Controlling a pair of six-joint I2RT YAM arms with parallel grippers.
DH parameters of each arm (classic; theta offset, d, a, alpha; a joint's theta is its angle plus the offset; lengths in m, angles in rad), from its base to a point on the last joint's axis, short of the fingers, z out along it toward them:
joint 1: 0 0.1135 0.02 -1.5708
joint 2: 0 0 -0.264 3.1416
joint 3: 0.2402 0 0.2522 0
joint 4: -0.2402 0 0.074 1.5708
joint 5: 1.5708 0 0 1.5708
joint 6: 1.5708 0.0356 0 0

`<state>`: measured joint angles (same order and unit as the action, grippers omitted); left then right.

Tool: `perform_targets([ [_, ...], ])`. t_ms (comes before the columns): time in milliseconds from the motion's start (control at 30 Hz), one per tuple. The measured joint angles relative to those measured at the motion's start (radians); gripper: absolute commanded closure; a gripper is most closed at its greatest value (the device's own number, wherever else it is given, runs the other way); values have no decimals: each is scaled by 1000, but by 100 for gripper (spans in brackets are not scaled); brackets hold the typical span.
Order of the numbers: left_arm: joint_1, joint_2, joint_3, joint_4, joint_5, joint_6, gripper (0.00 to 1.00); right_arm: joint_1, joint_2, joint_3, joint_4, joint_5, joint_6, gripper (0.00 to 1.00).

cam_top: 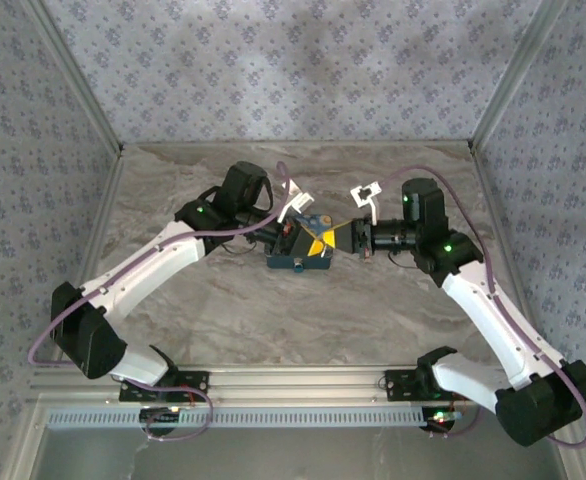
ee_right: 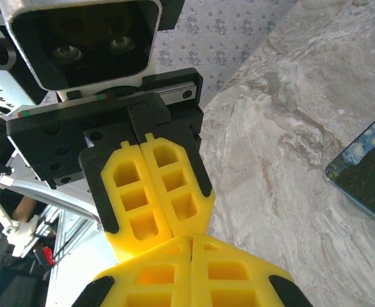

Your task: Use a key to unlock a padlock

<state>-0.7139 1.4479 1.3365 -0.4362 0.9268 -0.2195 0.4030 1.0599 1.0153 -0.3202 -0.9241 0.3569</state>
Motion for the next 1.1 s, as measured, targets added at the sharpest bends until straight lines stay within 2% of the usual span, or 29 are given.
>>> perform_targets([
  [67, 17, -8, -5, 22, -12, -14, 67, 2, -5, 0, -5, 15, -3, 100],
  [233, 77, -98, -99, 128, -61, -89, 57, 2, -37, 0, 5, 56, -2, 100],
  [300, 82, -133, -131, 165, -84, -121, 49, 2, -51, -3, 21, 77, 1, 100],
  [367, 82, -161, -158, 207, -114, -159, 47, 2, -62, -4, 31, 104, 1, 100],
  [467, 82, -196, -208, 279, -185, -245, 33, 5, -77, -12, 45, 182, 0, 100],
  [500, 82, -206, -230, 310, -218, -288, 32, 11, -84, -18, 49, 219, -5, 100],
  [667, 104, -204, -277, 395, -328, -543, 30, 130, -127, -49, 62, 500, -103, 100],
  [800, 122, -165, -277, 466, -356, -760, 30, 230, -145, -84, 143, 722, -216, 100],
  [933, 121, -119, -277, 534, -349, -946, 36, 275, -154, -163, 259, 863, -305, 100],
  [1100, 87, -71, -277, 577, -323, -1082, 43, 346, -137, -205, 369, 971, -422, 100],
])
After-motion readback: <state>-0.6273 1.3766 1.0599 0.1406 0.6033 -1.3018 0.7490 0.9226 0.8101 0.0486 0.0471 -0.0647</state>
